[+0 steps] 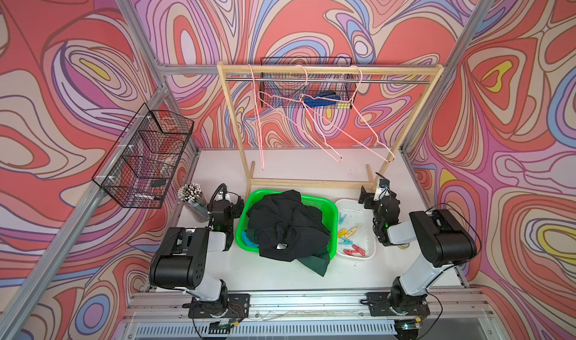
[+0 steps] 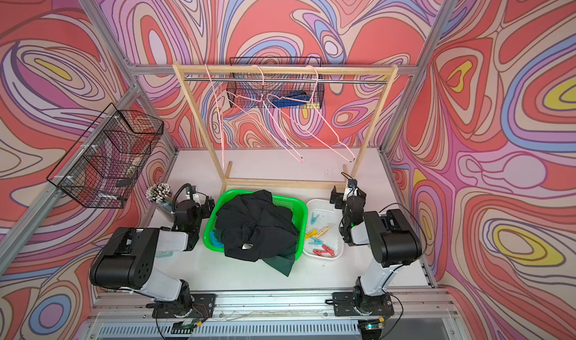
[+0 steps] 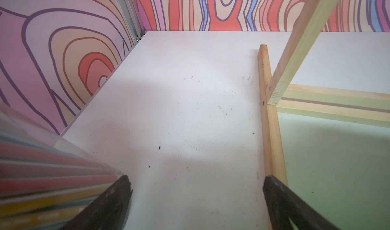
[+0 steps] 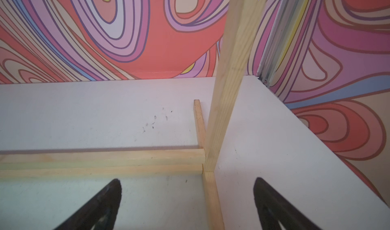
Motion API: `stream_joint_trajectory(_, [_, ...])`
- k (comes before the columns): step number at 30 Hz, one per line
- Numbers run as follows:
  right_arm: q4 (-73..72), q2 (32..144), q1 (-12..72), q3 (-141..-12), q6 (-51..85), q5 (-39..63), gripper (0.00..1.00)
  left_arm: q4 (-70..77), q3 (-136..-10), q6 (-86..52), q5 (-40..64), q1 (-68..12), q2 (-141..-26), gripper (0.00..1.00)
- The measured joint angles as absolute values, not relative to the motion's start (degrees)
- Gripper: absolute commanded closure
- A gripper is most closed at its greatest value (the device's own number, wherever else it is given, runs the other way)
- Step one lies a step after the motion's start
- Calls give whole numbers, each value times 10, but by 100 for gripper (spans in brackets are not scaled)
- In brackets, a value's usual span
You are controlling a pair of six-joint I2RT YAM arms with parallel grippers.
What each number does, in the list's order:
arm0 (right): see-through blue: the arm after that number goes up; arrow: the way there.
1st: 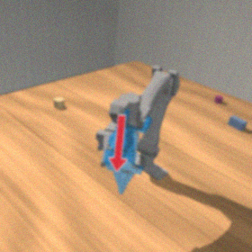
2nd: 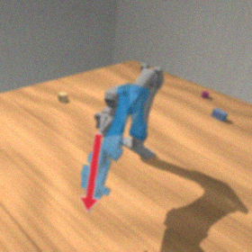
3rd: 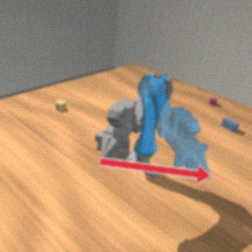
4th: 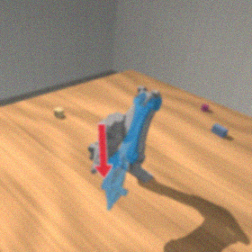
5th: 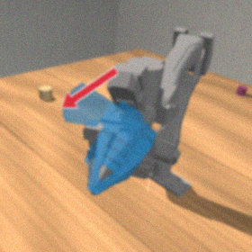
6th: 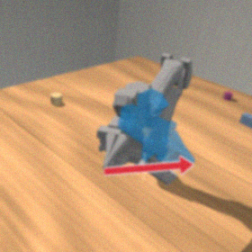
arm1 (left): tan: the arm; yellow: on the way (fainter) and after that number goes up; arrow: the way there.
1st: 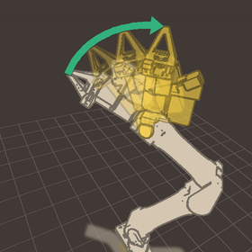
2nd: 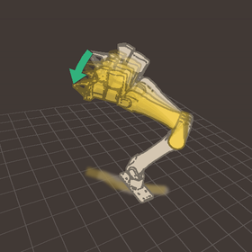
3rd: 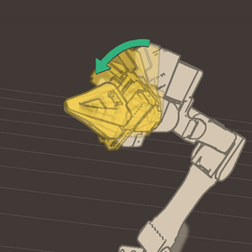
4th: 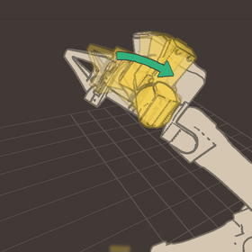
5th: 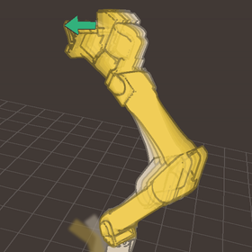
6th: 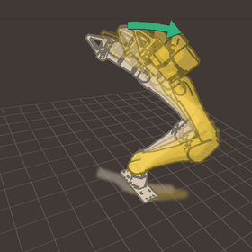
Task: Remove the clothespins securing t-shirts to the hanger
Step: Reset both arms
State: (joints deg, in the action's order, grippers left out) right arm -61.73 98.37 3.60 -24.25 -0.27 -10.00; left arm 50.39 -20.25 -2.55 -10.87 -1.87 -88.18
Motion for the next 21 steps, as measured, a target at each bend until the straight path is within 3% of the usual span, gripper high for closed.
stream_joint_trajectory(21, [-585,984,33,-249,-1,-100,2,499,-207,-14,-74,-18,-882,0])
